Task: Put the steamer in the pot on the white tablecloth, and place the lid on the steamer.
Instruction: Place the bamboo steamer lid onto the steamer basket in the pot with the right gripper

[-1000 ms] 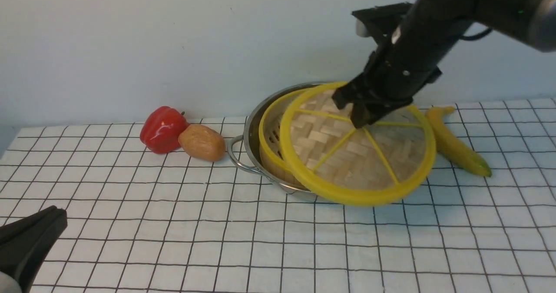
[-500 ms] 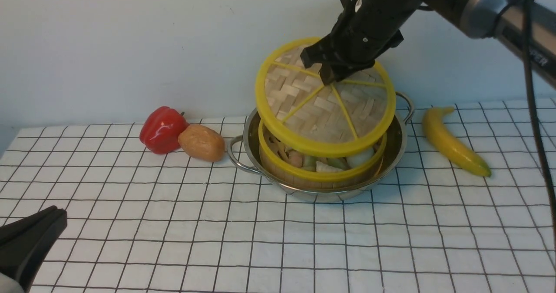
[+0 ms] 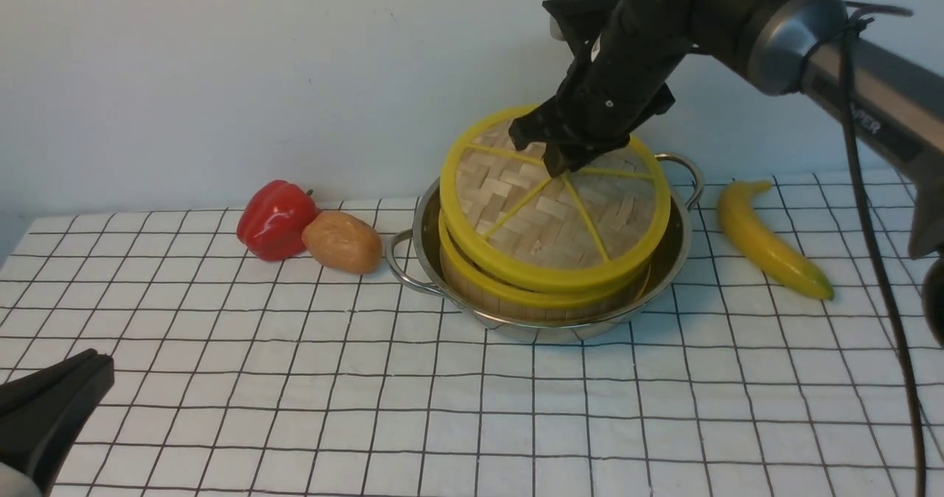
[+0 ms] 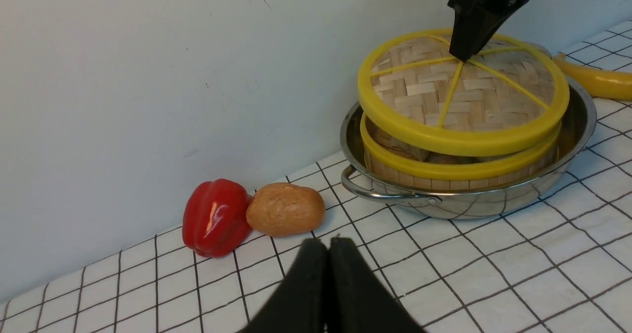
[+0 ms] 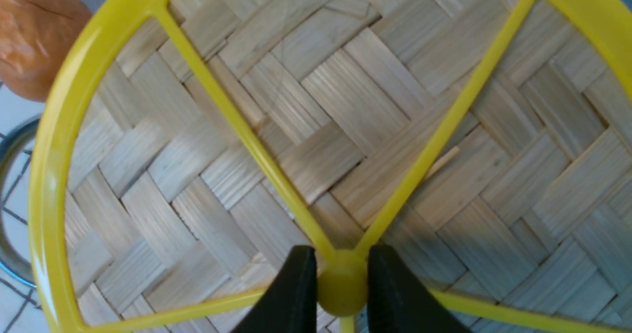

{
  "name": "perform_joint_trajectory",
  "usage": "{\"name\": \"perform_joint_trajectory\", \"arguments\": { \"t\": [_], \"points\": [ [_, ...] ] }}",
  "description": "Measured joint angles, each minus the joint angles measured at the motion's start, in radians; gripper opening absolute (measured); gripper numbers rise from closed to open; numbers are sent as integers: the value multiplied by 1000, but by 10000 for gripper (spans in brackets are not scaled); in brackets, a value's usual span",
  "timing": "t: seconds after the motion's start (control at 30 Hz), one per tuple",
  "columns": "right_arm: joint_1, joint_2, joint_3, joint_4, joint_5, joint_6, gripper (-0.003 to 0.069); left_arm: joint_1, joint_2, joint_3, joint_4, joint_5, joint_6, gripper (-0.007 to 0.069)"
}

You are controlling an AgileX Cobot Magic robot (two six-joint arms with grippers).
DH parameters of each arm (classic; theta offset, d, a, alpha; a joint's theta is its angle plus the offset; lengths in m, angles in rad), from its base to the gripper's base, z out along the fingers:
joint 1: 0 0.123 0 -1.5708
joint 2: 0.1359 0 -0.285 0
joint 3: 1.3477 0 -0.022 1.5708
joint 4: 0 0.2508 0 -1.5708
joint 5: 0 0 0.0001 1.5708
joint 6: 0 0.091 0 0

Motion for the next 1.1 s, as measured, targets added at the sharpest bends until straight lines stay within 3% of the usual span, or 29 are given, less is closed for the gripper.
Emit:
{"name": "perform_joint_trajectory", "arguments": {
  "t": [1.1],
  "points": [
    [0,31,0,12,0,-59,147,0,0,0,0,0,5,-8]
  ]
}}
